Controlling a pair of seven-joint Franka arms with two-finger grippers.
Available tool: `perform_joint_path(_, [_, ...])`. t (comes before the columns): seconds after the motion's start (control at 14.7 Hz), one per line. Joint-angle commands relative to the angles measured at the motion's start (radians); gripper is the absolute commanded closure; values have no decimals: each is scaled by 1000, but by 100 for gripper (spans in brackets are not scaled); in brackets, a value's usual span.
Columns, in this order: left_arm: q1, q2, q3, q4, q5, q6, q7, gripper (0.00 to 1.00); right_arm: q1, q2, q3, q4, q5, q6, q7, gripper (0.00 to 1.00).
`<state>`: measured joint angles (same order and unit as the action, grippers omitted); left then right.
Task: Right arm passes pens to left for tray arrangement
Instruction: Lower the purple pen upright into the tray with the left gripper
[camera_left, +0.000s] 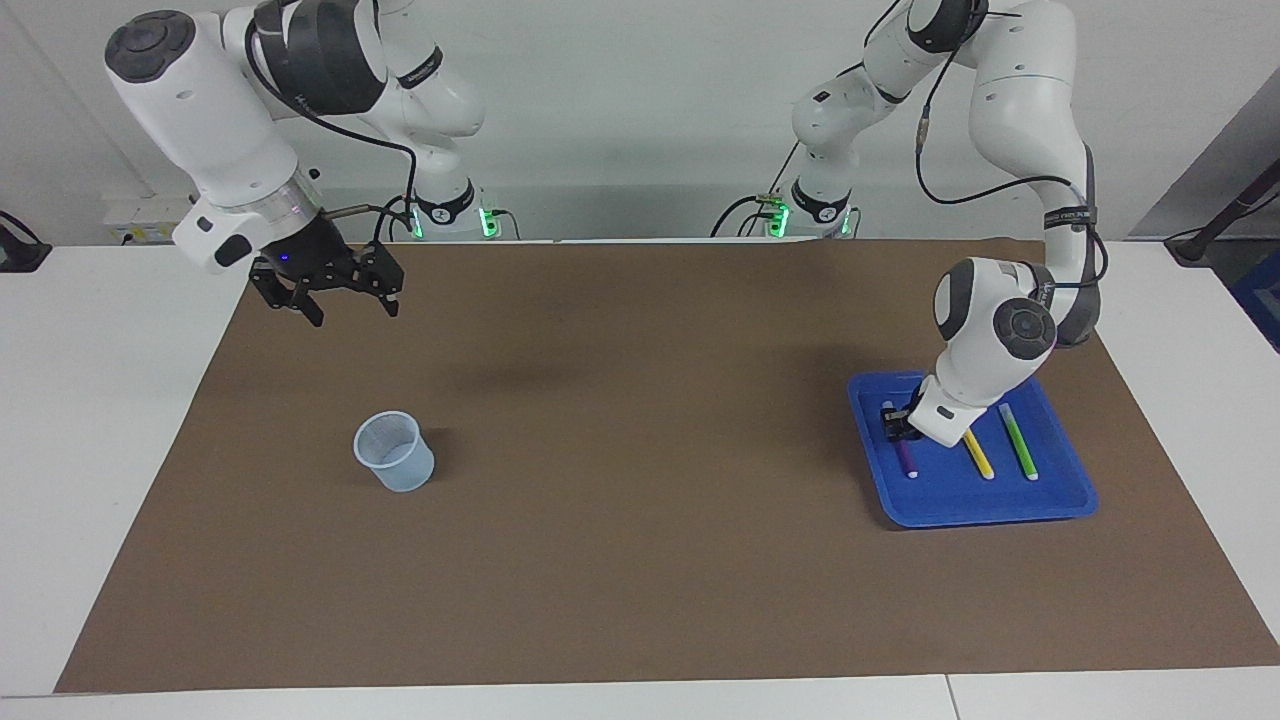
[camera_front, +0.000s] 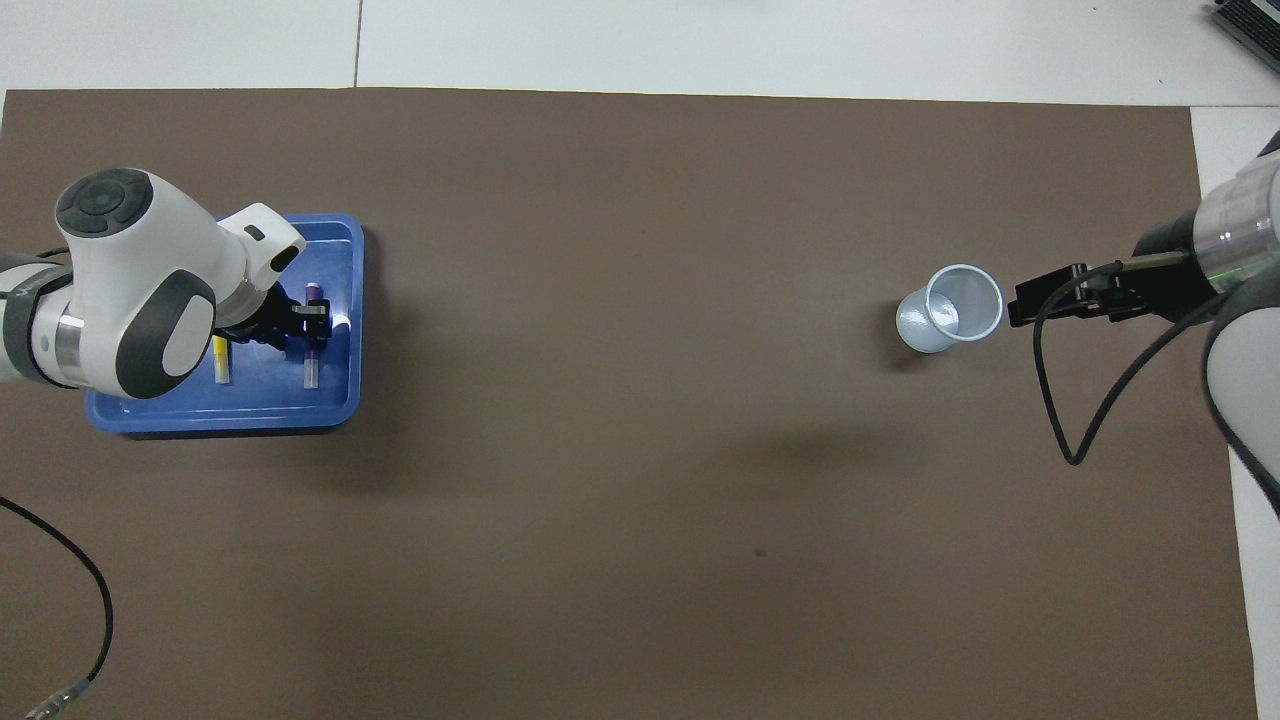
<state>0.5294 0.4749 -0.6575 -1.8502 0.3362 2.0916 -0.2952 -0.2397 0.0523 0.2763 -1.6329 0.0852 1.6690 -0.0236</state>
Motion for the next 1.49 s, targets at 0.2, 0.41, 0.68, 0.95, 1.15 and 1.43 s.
perform_joint_path(0.2, [-8,-8,9,29,21,4,-21,1,-6,-19,6,-18,-21,-3,-18,0])
perform_joint_path(0.41, [-8,-39,7,39,21,5,-13,0,-6,-19,6,-18,-21,-6,-13,0])
perform_joint_path(0.68, [-2,-105,-2,40,18,4,-10,0,-7,-19,3,-16,-22,-11,-19,0])
perform_joint_path(0.95, [-8,-153,-13,40,17,-5,-7,0,-6,-29,4,-16,-54,-17,-19,0])
perform_joint_path(1.15, [-8,-168,-57,72,17,-51,-10,0,-4,-31,6,-15,-56,-29,-19,0])
perform_joint_path(1.43, [3,-170,-60,80,17,-70,-4,0,-4,-32,14,-16,-56,-28,-13,0])
